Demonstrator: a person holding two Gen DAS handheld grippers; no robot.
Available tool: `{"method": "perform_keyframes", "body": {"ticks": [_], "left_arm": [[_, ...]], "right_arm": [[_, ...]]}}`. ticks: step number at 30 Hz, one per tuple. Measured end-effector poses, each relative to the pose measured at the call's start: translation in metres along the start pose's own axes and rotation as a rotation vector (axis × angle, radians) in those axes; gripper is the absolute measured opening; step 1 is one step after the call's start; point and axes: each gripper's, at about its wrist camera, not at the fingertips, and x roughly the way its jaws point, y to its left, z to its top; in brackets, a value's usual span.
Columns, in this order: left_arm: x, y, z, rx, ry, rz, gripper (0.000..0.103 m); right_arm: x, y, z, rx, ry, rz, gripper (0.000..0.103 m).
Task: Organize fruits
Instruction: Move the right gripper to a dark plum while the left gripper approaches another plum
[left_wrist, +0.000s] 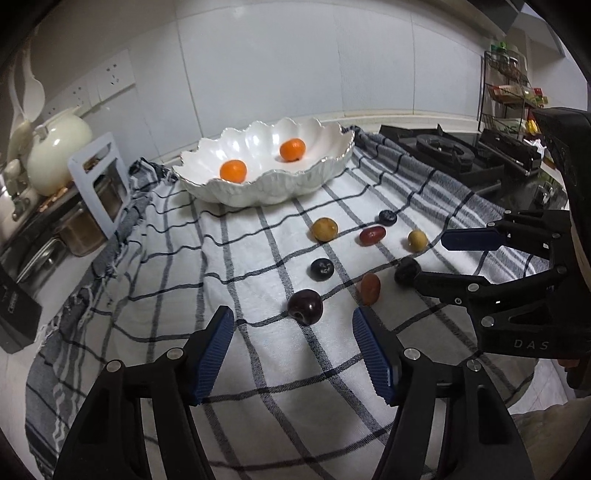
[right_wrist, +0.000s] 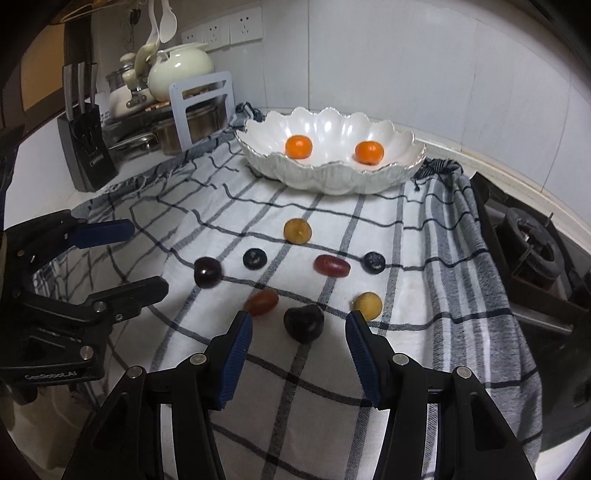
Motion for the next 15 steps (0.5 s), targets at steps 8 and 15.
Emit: {"method": "perform_keyframes", "body": {"ticks": [8, 15], "left_arm": [[0.021, 0.0, 0.004, 0.026, 0.011, -0.035, 0.058], [0.039, 0.001, 0.003, 0.025, 0.036, -0.047, 0.053]], "right_arm": [[0.017, -0.006, -0.002, 0.018, 0.024, 0.021, 0.052], [0.029, -0.008, -0.003, 0.019, 0.049, 0.036, 0.046]]}}
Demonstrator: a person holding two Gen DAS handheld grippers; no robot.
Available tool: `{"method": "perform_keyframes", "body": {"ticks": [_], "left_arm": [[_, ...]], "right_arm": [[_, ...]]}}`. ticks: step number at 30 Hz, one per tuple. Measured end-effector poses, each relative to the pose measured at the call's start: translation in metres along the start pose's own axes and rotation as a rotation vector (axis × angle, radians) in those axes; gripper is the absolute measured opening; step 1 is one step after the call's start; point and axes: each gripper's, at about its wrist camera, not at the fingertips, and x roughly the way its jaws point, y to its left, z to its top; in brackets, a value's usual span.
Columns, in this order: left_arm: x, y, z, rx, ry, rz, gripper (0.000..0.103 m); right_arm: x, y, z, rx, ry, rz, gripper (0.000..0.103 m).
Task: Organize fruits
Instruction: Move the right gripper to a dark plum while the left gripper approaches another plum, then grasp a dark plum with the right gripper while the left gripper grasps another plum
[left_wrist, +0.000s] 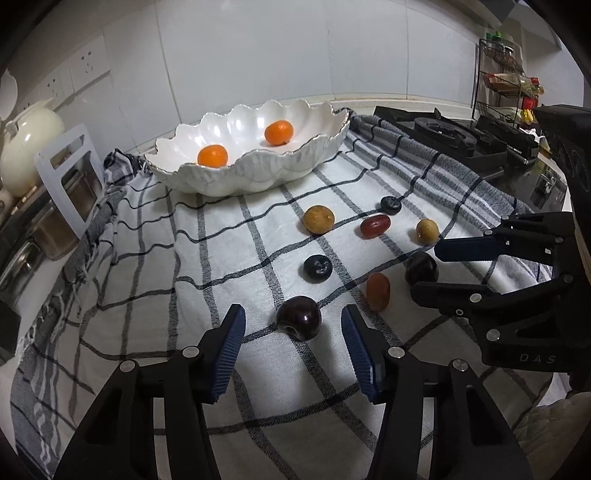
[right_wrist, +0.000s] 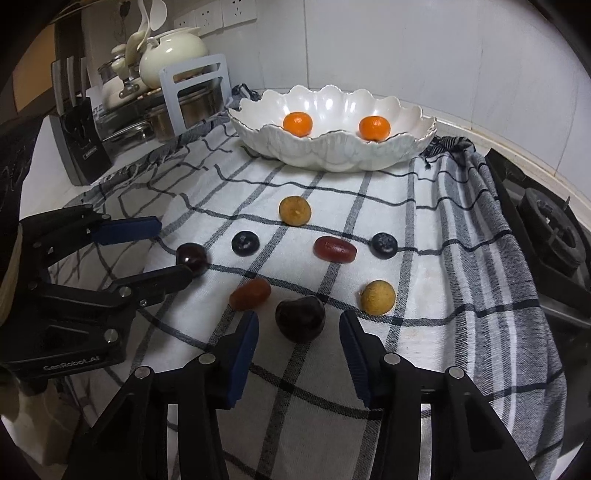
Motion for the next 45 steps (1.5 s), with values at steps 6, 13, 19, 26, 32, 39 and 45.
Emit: {"method": "perform_keyframes", "body": {"ticks": [6, 13, 19, 26, 32, 39, 45], "left_arm": [[0.012, -0.001, -0.001, -0.01, 0.026, -0.022, 0.045], [0.021, 0.001, -0.002, -0.044, 0.05, -0.044, 0.033], [0.019, 0.002, -0.003, -0.068, 0.055, -0.042, 0.029], [0.009, 0.0, -0.002, -0.098, 0.042, -0.033, 0.029], [-0.007, -0.001, 0.001, -0.138, 0.011, -0.015, 0.029], [-0.031, -0.001, 0.011, -0.192, -0.053, 0.011, 0.029], [-0.051, -0.002, 0.023, -0.208, -0.122, 0.035, 0.029]], "right_arm": [[0.005, 0.001, 0.0, -0.01, 0.012, 0.005, 0.042], [0.009, 0.0, 0.0, -0.012, 0.023, 0.01, 0.032], [0.009, -0.001, -0.001, -0.013, 0.017, 0.014, 0.03], [0.001, 0.0, 0.001, -0.013, -0.005, 0.023, 0.03], [-0.01, 0.0, 0.004, -0.009, -0.034, 0.027, 0.03], [-0.029, -0.002, 0.011, -0.011, -0.089, 0.027, 0.03], [-0.046, -0.005, 0.022, -0.008, -0.148, 0.027, 0.03]]}}
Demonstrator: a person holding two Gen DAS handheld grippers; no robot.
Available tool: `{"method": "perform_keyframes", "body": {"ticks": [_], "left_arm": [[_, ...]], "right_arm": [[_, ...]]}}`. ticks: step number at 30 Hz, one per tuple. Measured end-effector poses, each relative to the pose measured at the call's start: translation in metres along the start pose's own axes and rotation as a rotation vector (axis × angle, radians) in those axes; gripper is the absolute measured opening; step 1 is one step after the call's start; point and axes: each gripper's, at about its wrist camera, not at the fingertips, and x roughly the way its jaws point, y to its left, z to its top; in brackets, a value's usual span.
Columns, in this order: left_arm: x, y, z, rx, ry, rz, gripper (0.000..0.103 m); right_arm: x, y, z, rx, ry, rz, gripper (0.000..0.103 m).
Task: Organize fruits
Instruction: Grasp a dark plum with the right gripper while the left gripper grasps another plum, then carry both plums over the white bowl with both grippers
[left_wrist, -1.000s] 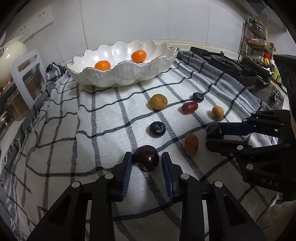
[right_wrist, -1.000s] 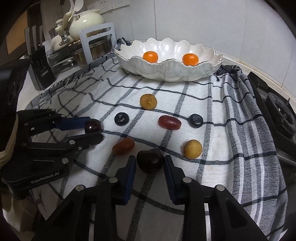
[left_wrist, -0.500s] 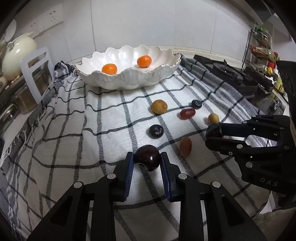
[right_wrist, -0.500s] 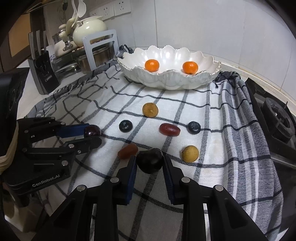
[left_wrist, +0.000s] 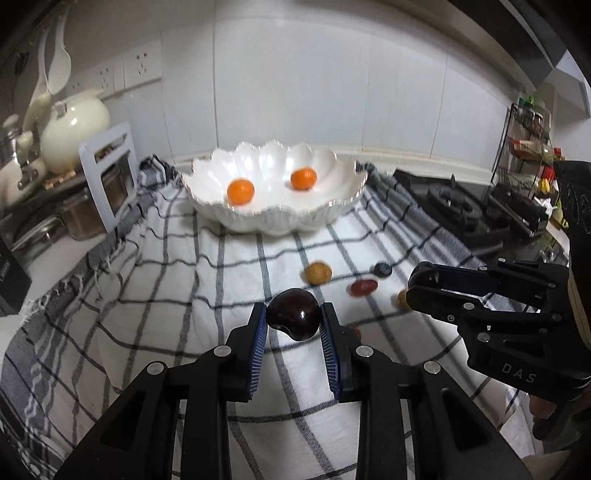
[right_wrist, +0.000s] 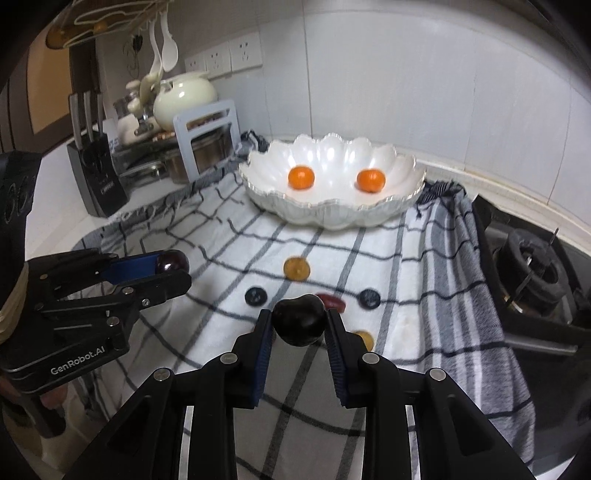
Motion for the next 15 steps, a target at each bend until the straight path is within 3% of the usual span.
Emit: {"method": "perform_keyframes", "body": {"ticks": [15], "left_arm": [[-0.022, -0.007, 0.045, -0.042, -0.149, 0.025, 0.029]], "right_arm": [[-0.032, -0.008, 0.045, -0.019, -0.173, 0.006, 0.03]]}}
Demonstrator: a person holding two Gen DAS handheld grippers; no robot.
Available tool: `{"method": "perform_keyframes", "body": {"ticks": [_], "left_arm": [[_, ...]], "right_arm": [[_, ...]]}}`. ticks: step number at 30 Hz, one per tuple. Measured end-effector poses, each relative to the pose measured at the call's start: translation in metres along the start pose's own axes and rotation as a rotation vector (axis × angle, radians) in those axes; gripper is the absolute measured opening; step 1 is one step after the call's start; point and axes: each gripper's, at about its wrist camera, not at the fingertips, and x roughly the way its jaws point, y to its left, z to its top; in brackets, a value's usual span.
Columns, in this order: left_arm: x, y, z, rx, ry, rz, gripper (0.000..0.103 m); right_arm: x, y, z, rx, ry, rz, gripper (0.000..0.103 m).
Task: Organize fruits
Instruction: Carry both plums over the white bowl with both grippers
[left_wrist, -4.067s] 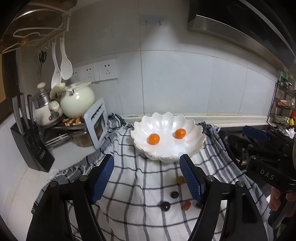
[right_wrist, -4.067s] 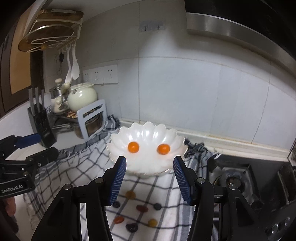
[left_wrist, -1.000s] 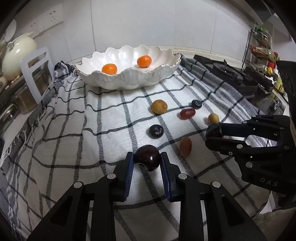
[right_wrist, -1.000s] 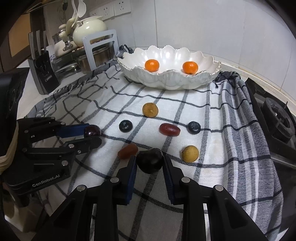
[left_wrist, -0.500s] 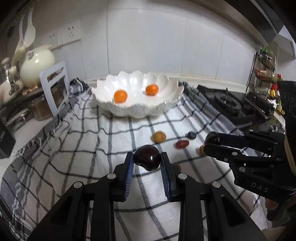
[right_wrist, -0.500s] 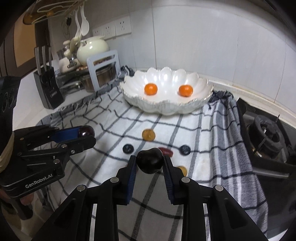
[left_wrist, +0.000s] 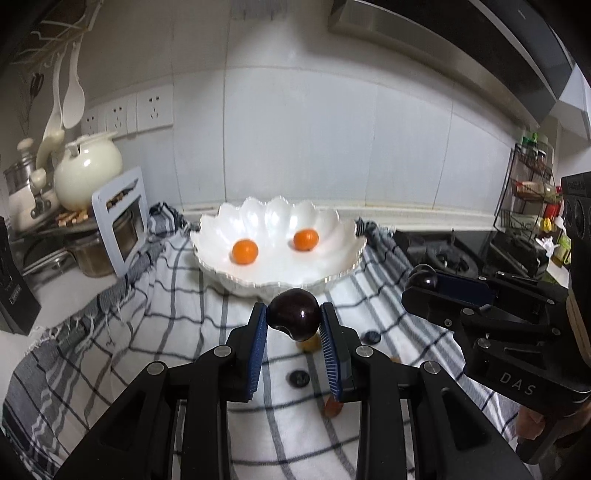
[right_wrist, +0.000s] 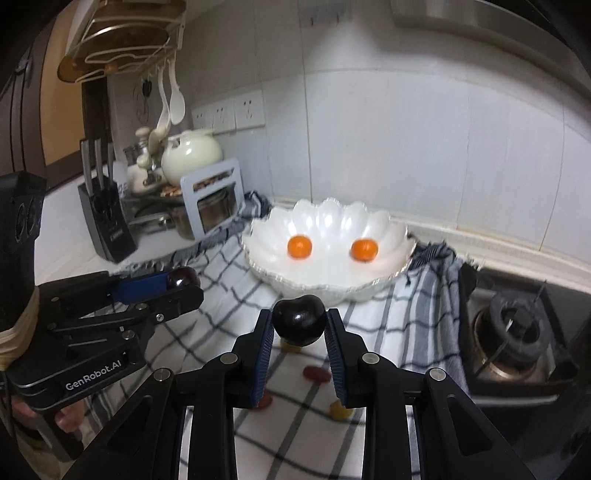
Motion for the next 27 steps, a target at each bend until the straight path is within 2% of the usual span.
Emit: {"method": "perform_keyframes", "body": {"ticks": [8, 13, 20, 27], "left_arm": [[0.0, -0.005, 0.028, 0.021, -0.073, 0.023, 0.029], [0.01, -0.004, 0.044, 0.036, -0.103, 0.057, 0.029], [0.034, 0.004, 0.062, 0.026, -0.098, 0.087, 0.029], [0.07, 0.012, 0.077, 0.007, -0.051, 0.088, 0.029]], "right_arm": [[0.004, -0.016, 0.026, 0.006, -0.069, -0.034, 0.03], [0.015, -0.027, 0.041, 0.018, -0.082, -0.052, 0.03], [0.038, -0.038, 0.063, 0.004, -0.081, -0.075, 0.03], [0.069, -0.051, 0.08, 0.006, -0.044, -0.08, 0.03]]}}
